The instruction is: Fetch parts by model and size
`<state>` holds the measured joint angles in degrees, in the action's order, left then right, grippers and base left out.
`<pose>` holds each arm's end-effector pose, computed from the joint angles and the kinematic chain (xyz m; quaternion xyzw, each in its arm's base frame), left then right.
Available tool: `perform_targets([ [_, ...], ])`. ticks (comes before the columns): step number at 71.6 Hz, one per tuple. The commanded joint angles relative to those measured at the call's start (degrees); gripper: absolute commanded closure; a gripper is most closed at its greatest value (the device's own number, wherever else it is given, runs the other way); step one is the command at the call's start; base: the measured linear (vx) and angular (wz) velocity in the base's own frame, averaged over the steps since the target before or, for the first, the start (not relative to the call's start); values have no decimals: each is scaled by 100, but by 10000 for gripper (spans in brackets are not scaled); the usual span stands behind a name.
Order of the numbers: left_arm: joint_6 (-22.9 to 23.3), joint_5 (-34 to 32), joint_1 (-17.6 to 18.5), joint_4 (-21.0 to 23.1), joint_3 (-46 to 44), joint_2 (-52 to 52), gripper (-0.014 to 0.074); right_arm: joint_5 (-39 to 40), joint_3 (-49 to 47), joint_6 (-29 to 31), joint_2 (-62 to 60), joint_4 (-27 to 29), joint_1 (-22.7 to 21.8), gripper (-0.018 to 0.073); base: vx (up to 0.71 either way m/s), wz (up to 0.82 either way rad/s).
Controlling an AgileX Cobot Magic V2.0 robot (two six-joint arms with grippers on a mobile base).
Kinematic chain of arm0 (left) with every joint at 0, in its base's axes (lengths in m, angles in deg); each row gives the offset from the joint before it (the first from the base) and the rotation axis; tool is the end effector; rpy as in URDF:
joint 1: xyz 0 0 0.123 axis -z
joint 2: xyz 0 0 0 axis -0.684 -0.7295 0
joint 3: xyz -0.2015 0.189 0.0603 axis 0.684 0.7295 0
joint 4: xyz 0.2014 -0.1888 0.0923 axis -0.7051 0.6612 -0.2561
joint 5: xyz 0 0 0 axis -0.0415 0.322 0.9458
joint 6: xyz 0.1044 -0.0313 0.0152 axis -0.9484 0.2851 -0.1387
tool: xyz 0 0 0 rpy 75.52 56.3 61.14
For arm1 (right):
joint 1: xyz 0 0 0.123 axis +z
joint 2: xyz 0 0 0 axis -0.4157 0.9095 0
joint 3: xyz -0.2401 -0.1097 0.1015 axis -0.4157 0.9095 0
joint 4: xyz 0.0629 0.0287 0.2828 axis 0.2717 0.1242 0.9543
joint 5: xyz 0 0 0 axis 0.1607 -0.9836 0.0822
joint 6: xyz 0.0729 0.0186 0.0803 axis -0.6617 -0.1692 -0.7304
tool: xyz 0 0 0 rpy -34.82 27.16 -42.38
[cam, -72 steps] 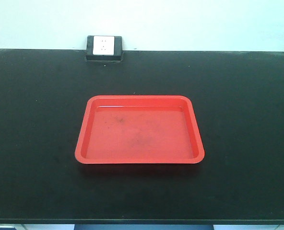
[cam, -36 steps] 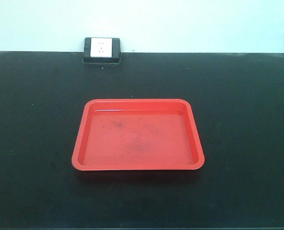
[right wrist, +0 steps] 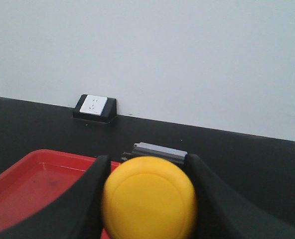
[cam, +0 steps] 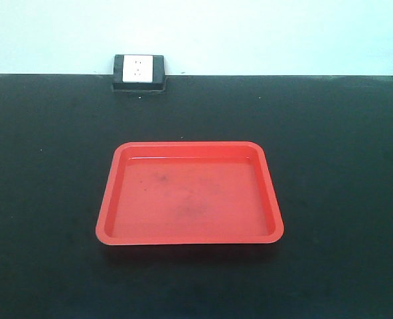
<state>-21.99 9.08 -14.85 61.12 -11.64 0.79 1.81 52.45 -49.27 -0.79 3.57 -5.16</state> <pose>0.0795 -0.0214 0.3150 0.1021 0.7436 -0.1213 0.6496 0.1059 0.0269 0.3365 -0.1120 0.7157 0.0652 0.6863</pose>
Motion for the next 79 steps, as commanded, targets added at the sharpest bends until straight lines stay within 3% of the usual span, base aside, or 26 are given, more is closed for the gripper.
perform_targets([
  [1, 41, -457, 17, -54, -149, -65, 600, 491, -147, 51, 63, -97, -16, 561, 2, 1],
  [79, 41, -457, 17, -54, -149, -65, 600, 491, -147, 51, 63, -97, -16, 561, 0, 0],
])
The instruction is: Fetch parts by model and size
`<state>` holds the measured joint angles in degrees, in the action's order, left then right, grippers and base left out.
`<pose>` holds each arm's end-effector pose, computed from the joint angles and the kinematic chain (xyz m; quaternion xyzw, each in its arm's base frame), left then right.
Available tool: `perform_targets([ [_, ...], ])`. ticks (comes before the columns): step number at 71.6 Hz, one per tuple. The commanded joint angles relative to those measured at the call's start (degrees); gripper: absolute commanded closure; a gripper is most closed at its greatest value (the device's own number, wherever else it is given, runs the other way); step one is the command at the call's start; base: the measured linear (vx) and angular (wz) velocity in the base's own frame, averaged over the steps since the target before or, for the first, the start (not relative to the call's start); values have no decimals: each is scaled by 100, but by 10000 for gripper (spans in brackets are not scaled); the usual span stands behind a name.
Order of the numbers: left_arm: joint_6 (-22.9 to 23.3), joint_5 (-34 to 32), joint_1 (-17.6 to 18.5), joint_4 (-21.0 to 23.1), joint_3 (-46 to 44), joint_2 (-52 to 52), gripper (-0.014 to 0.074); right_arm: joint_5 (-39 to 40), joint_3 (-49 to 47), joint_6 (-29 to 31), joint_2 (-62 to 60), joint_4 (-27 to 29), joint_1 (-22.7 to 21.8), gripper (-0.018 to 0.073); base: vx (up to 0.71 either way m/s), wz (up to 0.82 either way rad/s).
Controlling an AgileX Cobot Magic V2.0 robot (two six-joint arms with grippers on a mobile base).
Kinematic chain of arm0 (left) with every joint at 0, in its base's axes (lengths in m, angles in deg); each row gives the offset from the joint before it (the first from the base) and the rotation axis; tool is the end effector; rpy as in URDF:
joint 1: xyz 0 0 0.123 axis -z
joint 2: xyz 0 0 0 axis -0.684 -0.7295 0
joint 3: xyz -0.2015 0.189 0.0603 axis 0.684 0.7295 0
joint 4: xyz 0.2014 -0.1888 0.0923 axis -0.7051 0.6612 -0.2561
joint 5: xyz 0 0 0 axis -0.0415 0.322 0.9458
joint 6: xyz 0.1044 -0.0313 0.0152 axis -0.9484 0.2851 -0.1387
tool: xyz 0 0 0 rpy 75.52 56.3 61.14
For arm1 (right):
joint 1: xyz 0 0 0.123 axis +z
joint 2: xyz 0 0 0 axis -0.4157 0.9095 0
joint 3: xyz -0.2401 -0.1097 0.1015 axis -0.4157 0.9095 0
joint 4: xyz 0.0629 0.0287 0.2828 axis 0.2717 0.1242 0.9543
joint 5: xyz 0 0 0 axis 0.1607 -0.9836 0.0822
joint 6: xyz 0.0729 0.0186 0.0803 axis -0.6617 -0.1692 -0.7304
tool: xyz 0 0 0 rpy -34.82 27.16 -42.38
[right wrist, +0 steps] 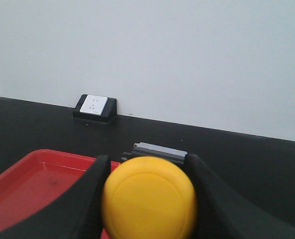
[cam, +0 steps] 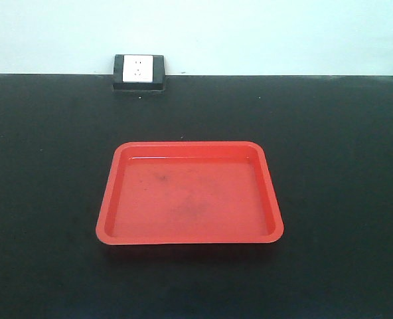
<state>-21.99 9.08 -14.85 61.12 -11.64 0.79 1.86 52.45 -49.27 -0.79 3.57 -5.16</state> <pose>0.0795 -0.0214 0.3150 0.1021 0.7436 -0.1213 0.6496 0.1059 0.0269 0.3366 -0.1120 0.7154 0.0653 0.6866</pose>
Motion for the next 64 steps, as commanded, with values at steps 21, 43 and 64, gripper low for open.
perform_targets([
  [21, 41, -475, 17, -54, -149, -65, 600, 487, -147, 51, 63, -97, -16, 561, 0, 0],
  [43, 113, -328, 17, 14, -465, -945, 600, 487, -147, 51, 63, -97, -16, 561, 0, 0],
  [64, 101, -449, 17, 341, -1868, -3355, 598, 487, -147, 51, 63, -97, -16, 561, 0, 0],
])
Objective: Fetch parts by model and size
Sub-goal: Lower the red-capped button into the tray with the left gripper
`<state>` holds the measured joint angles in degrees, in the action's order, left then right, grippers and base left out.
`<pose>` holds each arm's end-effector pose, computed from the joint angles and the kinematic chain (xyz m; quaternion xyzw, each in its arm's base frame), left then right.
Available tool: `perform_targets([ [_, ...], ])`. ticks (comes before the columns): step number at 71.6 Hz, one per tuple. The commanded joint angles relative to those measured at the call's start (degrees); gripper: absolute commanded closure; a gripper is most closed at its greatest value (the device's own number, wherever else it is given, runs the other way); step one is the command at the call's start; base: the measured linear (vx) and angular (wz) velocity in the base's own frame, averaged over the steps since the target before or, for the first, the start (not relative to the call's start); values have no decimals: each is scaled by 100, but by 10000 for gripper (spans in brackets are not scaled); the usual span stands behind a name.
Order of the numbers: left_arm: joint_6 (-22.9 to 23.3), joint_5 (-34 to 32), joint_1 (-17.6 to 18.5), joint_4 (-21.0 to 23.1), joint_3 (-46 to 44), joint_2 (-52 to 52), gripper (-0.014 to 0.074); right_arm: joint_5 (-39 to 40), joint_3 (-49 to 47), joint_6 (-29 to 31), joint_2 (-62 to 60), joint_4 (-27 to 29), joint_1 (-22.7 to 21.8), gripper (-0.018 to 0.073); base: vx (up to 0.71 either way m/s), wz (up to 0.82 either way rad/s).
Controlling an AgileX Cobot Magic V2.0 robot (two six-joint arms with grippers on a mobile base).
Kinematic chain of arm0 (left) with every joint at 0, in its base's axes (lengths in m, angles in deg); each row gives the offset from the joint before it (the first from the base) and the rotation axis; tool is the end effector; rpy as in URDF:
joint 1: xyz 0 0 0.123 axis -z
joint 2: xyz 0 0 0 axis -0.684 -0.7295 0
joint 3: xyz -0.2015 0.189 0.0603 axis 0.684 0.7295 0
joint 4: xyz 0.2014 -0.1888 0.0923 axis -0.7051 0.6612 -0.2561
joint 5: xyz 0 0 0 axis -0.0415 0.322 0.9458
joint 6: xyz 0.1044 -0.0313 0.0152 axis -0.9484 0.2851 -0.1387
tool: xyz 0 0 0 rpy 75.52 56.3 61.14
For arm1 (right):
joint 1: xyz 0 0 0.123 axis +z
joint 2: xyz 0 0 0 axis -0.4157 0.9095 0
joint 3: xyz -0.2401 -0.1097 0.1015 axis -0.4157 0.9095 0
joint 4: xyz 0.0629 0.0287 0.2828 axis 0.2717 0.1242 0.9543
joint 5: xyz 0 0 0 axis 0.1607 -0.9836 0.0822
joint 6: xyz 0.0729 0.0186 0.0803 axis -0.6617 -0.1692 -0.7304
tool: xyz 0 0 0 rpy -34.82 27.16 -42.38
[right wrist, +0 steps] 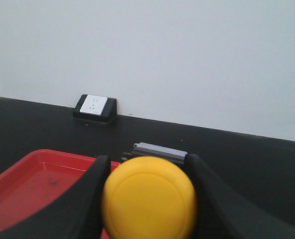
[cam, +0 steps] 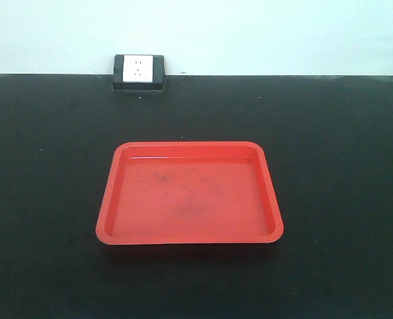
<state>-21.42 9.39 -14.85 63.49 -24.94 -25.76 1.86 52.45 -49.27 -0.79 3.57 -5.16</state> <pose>0.1452 -0.0596 0.3462 0.1136 0.8163 -0.1103 0.5555 0.1059 0.0269 0.3366 -0.1120 0.7154 0.0653 0.6866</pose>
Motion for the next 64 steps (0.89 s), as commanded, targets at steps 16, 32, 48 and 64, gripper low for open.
perform_targets([
  [16, 31, -458, 17, 337, -1546, -2432, 597, 487, -147, 51, 63, -97, -16, 561, 0, 0],
  [32, 31, -403, 17, 376, -2580, -4080, 596, 487, -147, 51, 63, -97, -16, 561, 0, 0],
  [48, -38, -383, 22, 730, -3366, -5248, 594, 487, -147, 51, 63, -97, -16, 561, 0, 0],
  [64, -832, -427, 23, 1279, -3645, -6135, 594, 487, -147, 51, 63, -97, -16, 561, 0, 0],
])
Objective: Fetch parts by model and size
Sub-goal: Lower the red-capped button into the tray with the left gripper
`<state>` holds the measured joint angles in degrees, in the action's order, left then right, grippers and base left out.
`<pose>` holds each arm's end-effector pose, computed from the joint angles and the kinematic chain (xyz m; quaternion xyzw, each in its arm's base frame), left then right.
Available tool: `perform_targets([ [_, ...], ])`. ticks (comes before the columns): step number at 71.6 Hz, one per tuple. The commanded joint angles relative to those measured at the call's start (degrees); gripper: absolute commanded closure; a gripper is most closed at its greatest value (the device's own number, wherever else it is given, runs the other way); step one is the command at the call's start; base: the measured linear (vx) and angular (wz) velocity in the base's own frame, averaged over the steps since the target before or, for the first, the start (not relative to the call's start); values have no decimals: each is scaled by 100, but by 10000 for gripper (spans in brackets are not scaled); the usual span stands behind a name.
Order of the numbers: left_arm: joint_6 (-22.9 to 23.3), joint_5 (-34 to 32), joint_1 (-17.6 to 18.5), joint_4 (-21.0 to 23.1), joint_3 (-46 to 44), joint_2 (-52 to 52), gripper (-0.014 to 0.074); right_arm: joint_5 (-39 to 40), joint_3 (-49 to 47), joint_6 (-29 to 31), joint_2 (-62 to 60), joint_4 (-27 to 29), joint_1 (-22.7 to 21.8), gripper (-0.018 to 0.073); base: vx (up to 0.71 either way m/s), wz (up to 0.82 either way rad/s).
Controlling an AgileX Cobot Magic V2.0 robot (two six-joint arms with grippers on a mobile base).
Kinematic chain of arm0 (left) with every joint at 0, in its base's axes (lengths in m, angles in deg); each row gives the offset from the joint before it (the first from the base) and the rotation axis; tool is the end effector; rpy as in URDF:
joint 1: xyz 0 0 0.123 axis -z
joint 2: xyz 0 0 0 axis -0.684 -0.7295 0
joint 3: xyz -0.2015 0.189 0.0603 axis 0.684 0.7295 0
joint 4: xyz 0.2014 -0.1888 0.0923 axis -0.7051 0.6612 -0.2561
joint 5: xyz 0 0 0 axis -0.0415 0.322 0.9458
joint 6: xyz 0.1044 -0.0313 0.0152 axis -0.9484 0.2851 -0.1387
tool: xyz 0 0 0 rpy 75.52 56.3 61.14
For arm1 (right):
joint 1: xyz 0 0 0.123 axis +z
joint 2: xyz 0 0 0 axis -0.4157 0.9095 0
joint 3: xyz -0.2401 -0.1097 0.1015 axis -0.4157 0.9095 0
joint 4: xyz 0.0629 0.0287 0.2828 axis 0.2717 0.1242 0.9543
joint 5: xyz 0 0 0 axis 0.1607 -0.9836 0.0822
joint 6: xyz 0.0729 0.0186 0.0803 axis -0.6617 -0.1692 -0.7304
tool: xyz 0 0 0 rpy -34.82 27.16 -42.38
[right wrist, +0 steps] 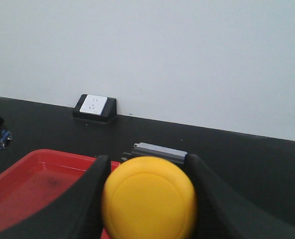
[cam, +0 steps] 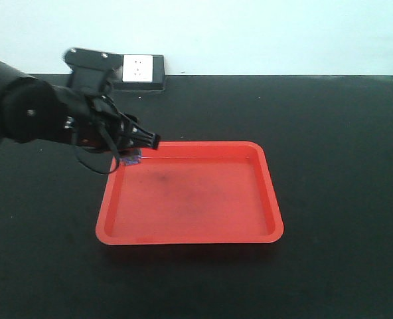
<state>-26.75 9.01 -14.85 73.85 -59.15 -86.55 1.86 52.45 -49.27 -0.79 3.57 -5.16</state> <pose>0.3582 -0.1875 0.2752 0.1433 0.9232 -0.0970 0.3432 0.1059 0.0269 0.3366 -0.1120 0.7154 0.0653 0.6866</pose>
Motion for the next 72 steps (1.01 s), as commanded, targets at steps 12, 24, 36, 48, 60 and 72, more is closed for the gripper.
perform_targets([
  [12, -500, -500, 23, 388, -224, -564, 590, 487, -147, 51, 63, -97, -16, 561, 0, 0],
  [24, -535, -667, 23, 379, -224, -982, 578, 487, -147, 51, 63, -97, -16, 561, 0, 0],
  [36, -533, -836, 23, 379, -224, -1293, 547, 487, -147, 51, 63, -97, -16, 561, 0, 0],
  [48, -533, -975, 23, 379, -224, -1415, 469, 487, -147, 51, 63, -97, -16, 561, 0, 0],
  [60, -533, -937, 23, 379, -224, -1517, 314, 487, -147, 51, 63, -97, -16, 561, 0, 0],
  [72, -533, -812, 23, 379, -224, -1559, 176, 487, -147, 51, 63, -97, -16, 561, 0, 0],
])
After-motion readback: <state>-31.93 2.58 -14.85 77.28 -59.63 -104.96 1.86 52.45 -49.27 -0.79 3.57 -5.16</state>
